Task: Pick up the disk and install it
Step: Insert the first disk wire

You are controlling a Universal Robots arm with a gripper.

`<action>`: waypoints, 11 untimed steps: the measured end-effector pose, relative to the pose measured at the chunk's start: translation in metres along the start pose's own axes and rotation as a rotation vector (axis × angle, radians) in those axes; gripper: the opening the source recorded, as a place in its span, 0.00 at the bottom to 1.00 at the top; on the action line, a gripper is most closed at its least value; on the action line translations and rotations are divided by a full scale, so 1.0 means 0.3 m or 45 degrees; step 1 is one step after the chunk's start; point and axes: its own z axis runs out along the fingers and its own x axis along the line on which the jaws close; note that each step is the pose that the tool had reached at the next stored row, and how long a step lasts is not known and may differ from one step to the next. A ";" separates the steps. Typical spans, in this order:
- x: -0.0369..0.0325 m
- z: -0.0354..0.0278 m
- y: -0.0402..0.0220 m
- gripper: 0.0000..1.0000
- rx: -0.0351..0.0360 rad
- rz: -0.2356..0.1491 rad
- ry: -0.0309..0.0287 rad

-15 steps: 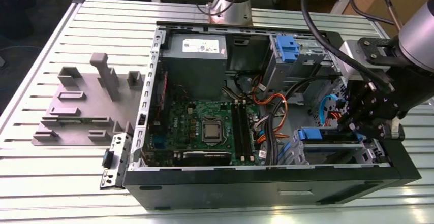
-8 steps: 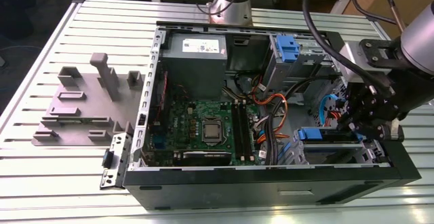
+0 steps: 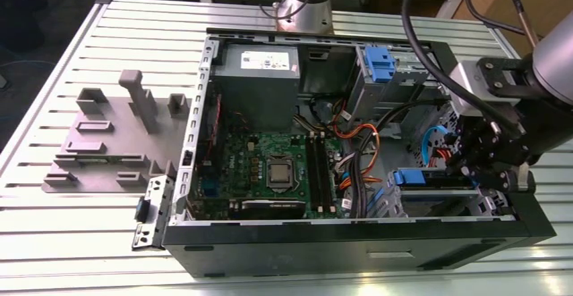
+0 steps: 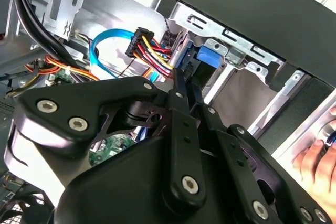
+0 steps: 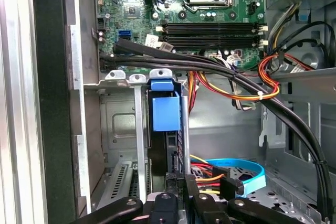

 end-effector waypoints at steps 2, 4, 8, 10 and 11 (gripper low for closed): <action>0.001 0.000 0.000 0.18 -0.0014 -0.013 -0.0014; 0.001 0.001 0.000 0.18 -0.0028 -0.027 -0.0037; 0.002 0.002 0.000 0.18 -0.0048 -0.046 -0.0083; 0.004 0.002 0.000 0.18 -0.0050 -0.046 -0.0109; 0.005 0.002 0.000 0.18 -0.0051 -0.046 -0.0122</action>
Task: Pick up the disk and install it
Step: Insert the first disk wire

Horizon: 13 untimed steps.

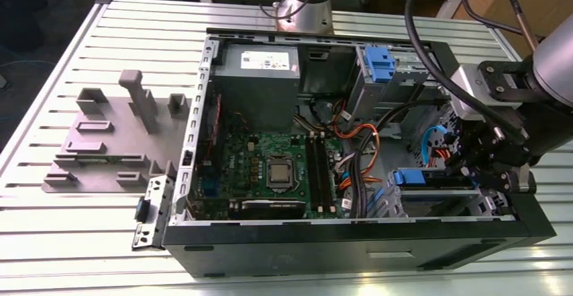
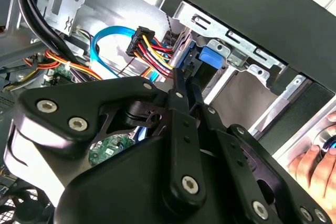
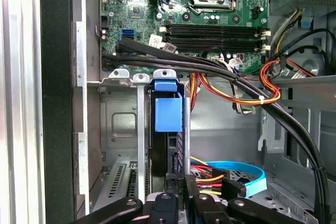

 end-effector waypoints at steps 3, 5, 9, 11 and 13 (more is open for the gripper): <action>0.005 0.002 0.000 0.18 -0.0001 0.000 -0.0032; 0.008 0.002 0.000 0.18 -0.0001 0.000 -0.0034; 0.013 0.006 0.000 0.18 -0.0001 0.000 -0.0040; 0.014 0.009 0.000 0.18 -0.0001 0.000 -0.0038; 0.015 0.012 -0.001 0.18 -0.0001 0.000 -0.0036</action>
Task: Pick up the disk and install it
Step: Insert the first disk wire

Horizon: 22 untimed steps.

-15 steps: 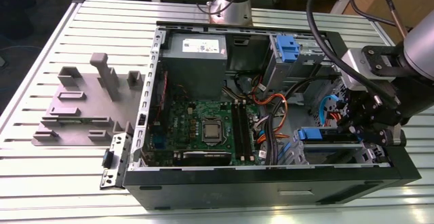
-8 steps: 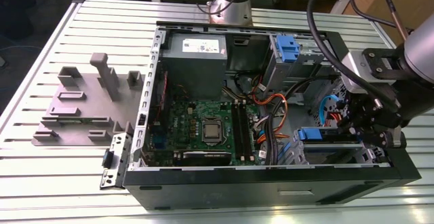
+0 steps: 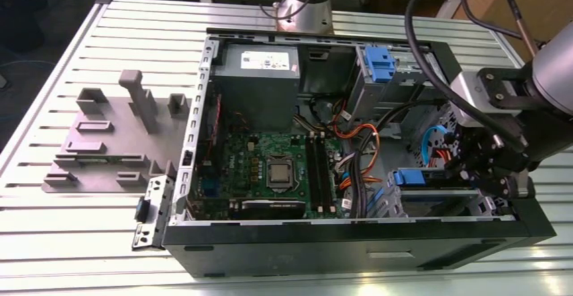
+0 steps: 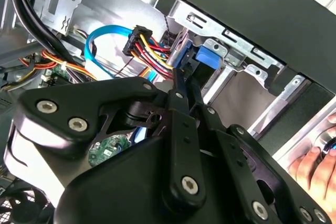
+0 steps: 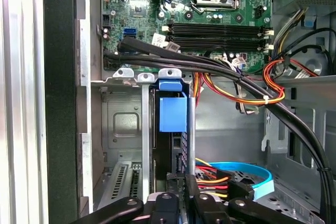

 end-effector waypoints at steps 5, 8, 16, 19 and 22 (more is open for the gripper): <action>0.000 0.002 0.000 0.18 0.0000 0.000 -0.0002; 0.000 0.002 0.000 0.18 -0.0001 0.000 -0.0003; -0.003 -0.029 -0.001 0.25 -0.0002 0.000 -0.0023; -0.004 -0.039 -0.001 0.24 -0.0002 0.000 -0.0026; -0.004 -0.040 -0.001 0.11 -0.0002 0.000 -0.0028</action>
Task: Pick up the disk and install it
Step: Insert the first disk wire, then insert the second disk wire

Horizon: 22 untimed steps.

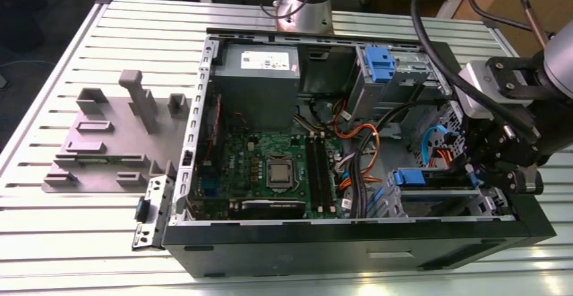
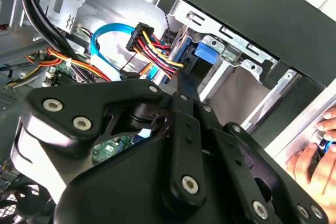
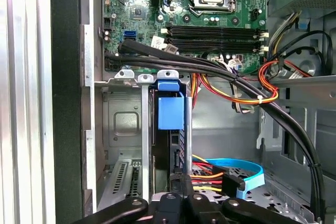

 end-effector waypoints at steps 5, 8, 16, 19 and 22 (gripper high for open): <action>0.000 -0.001 0.000 0.11 0.0000 0.000 0.0004; 0.000 -0.003 0.000 0.11 0.0000 0.000 0.0004; 0.000 -0.004 0.001 0.11 0.0000 0.000 0.0006; 0.000 -0.004 0.011 0.11 0.0000 0.000 0.0005; 0.000 -0.004 0.027 0.11 -0.0002 -0.001 0.0001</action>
